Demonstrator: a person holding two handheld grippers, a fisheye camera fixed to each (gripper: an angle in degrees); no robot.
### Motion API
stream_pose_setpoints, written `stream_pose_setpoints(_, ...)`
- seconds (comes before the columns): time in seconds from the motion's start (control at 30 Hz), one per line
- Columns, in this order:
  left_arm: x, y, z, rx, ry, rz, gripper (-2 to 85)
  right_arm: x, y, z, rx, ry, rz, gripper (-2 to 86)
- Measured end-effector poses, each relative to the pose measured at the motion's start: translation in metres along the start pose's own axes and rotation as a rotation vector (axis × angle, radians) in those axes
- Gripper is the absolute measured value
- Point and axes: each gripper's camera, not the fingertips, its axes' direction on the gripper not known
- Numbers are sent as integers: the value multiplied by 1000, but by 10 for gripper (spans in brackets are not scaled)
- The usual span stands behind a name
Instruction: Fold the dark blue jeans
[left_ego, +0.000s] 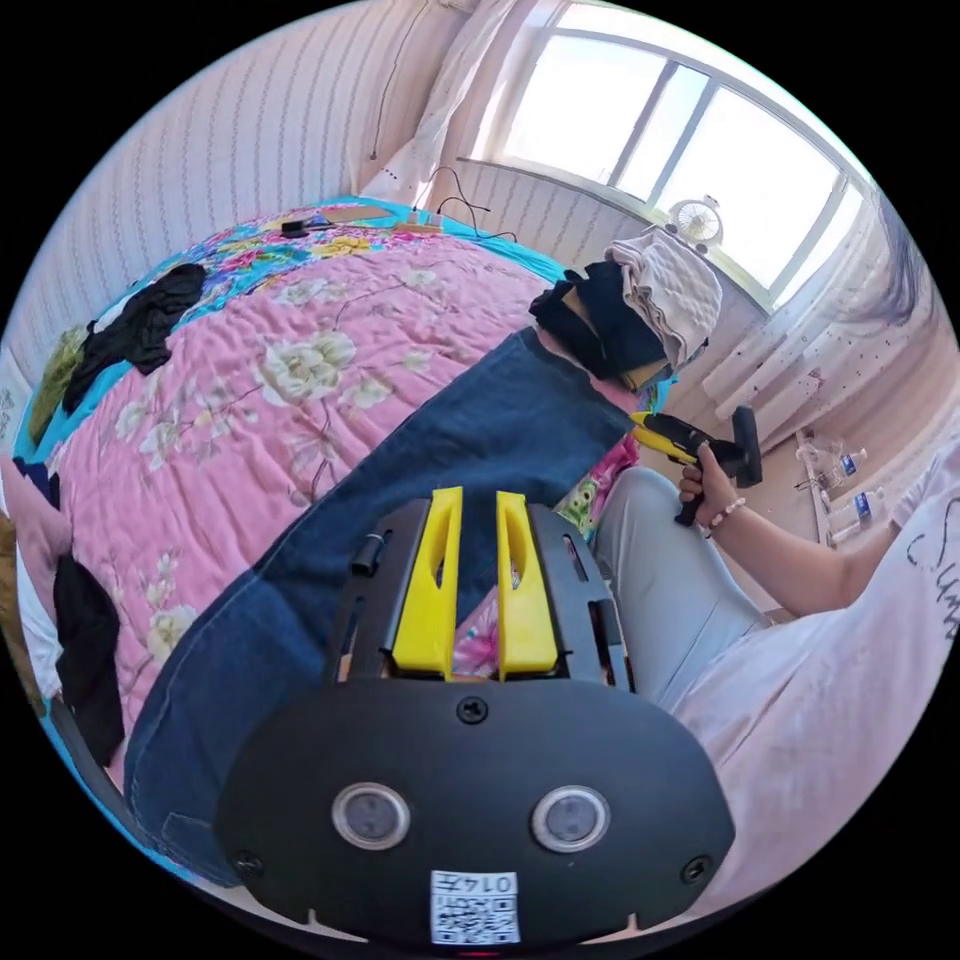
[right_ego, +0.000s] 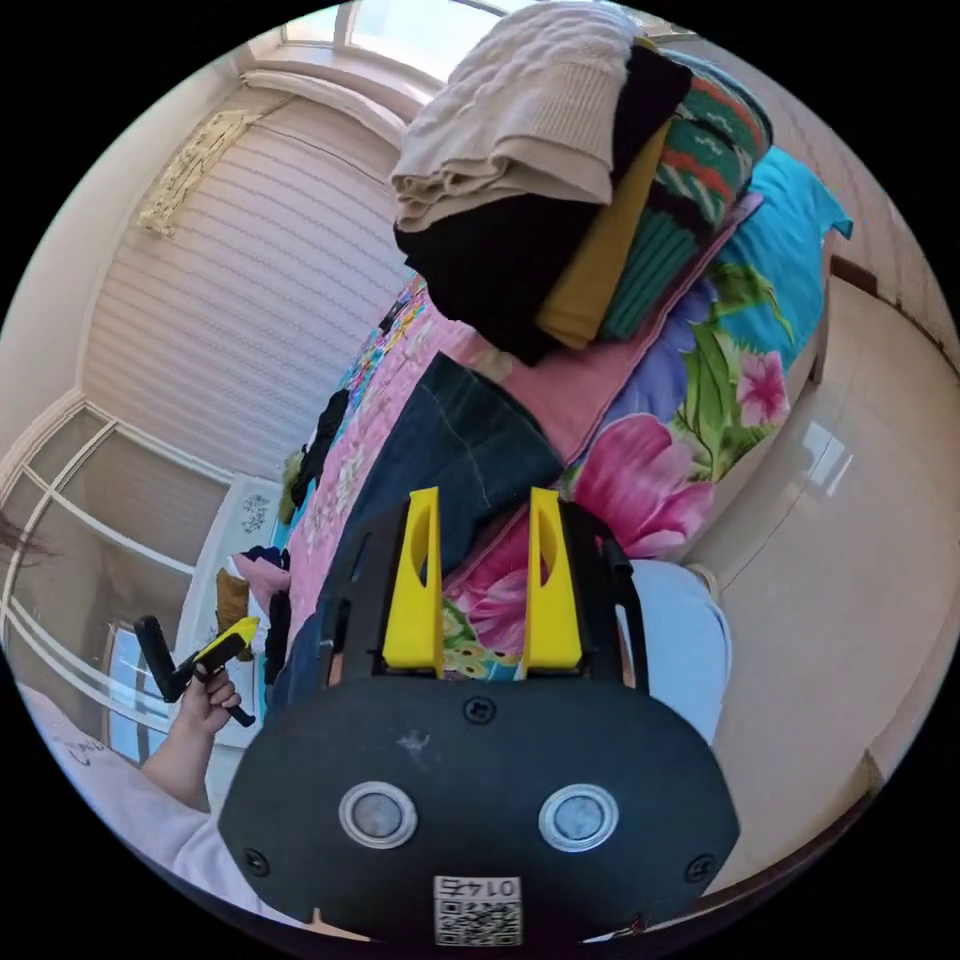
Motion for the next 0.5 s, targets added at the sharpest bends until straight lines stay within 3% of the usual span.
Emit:
stream_pose_setpoints(0.37,58,-142,136,-89,35,151,74,87,-45,-3,-56,-215,130,91)
stream_pose_setpoints(0.5,77,-201,186,-145,11,234,80,97,-45,-22,75,-254,94,130)
